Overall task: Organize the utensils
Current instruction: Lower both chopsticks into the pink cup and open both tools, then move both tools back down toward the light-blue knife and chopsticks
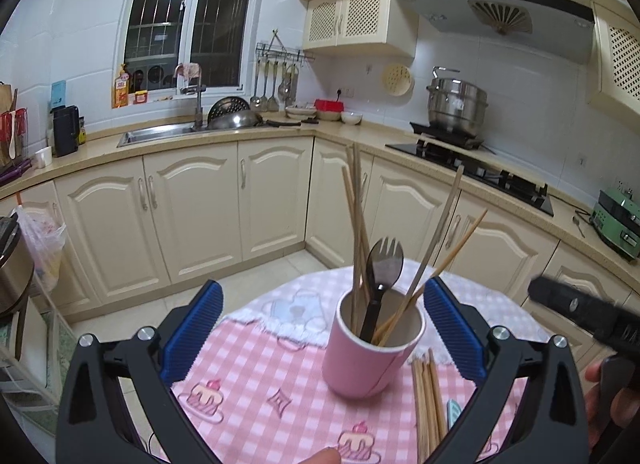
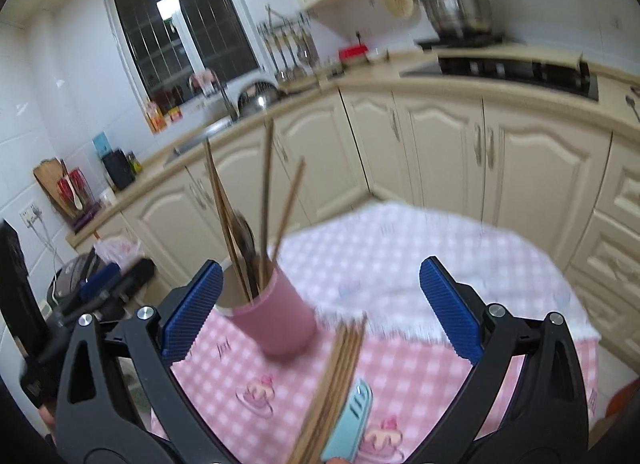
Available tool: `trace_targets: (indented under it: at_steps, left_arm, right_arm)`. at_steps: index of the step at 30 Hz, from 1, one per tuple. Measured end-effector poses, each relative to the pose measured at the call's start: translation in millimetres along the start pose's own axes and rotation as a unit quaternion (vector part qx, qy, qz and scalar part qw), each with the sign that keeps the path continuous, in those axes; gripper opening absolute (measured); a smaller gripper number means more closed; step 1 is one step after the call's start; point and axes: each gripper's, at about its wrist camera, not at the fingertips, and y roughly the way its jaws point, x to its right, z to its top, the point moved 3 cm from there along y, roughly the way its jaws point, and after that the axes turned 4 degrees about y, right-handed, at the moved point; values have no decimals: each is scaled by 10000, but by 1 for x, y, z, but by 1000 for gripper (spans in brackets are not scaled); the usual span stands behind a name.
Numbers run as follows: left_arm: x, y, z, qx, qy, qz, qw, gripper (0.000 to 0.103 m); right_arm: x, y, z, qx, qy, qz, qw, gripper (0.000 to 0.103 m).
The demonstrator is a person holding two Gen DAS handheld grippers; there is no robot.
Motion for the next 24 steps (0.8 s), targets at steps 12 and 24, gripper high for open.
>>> trace_targets:
  at_steps: [12, 24]
  left_arm:
    - [8, -4, -36, -462, 175, -172, 9986, 98]
    - [48, 45, -108, -1762, 648, -418, 9813, 98]
  right_arm:
    - [34, -2, -52, -909, -79, -464, 9948, 97]
    - [53, 13, -132, -2034, -360, -799, 9752, 97]
